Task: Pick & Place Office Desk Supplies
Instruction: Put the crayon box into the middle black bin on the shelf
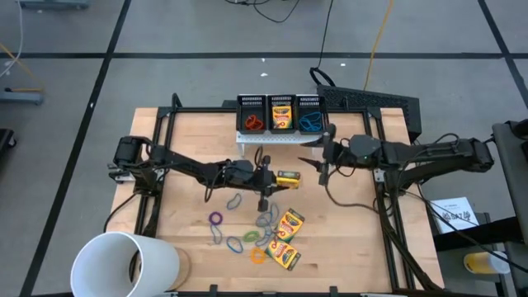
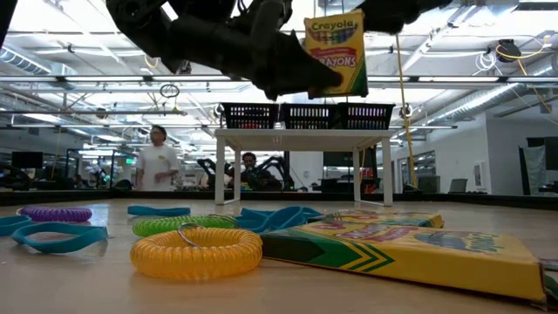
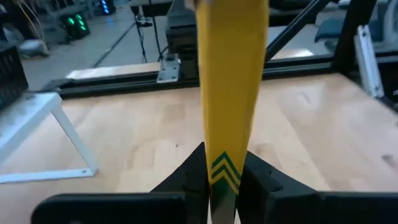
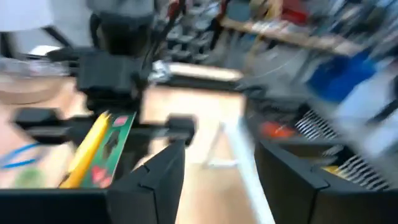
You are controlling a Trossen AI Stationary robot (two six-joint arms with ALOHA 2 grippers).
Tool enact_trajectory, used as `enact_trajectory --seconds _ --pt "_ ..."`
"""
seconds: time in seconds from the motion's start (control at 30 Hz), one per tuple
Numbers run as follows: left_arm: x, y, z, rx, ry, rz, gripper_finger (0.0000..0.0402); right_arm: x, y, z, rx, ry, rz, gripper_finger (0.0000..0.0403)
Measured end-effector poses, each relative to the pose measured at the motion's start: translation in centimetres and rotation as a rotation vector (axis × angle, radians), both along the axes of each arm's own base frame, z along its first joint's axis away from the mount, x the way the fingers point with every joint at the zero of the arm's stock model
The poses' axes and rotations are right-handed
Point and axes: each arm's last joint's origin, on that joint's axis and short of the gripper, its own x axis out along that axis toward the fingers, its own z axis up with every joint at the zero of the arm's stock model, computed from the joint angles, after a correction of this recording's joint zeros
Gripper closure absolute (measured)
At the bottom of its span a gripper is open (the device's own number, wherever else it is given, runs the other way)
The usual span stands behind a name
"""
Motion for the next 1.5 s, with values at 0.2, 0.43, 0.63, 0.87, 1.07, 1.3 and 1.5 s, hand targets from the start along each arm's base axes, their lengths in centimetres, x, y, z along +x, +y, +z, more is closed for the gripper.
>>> enact_trajectory --seconds 0.2,0.43,0.63,0.87,1.07,1.3,1.5 --pt "-0.4 -0.2 0.8 0.097 -0.001 0.035 0.0367 0.4 -0.5 -0.8 0.238 0.049 0.191 0.0213" --pt "-0.9 -0.1 1.5 0.117 0.015 0.058 0.0348 1.0 -0.4 -1.0 0.286 0.04 0.288 0.0216" --pt "-0.9 0.0 1.3 0.124 0.039 0.078 0.0363 1.3 -0.2 -0.4 0.386 -0.019 0.344 0.0224" --pt "-1.0 -0.1 1.3 0.135 0.039 0.083 0.0353 1.4 -0.5 -0.9 0.441 0.014 0.356 0.0223" --pt "-1.0 -0.1 1.3 0.142 0.038 0.096 0.0347 2.3 -0.6 -1.8 0.45 0.05 0.346 0.0227" --pt "-1.0 -0.1 1.3 0.124 0.039 0.098 0.0368 3.1 -0.7 -2.2 0.445 0.048 0.349 0.024" --pt "-1.0 -0.1 1.3 0.116 0.039 0.101 0.0341 3.1 -0.7 -2.1 0.442 0.04 0.351 0.0289"
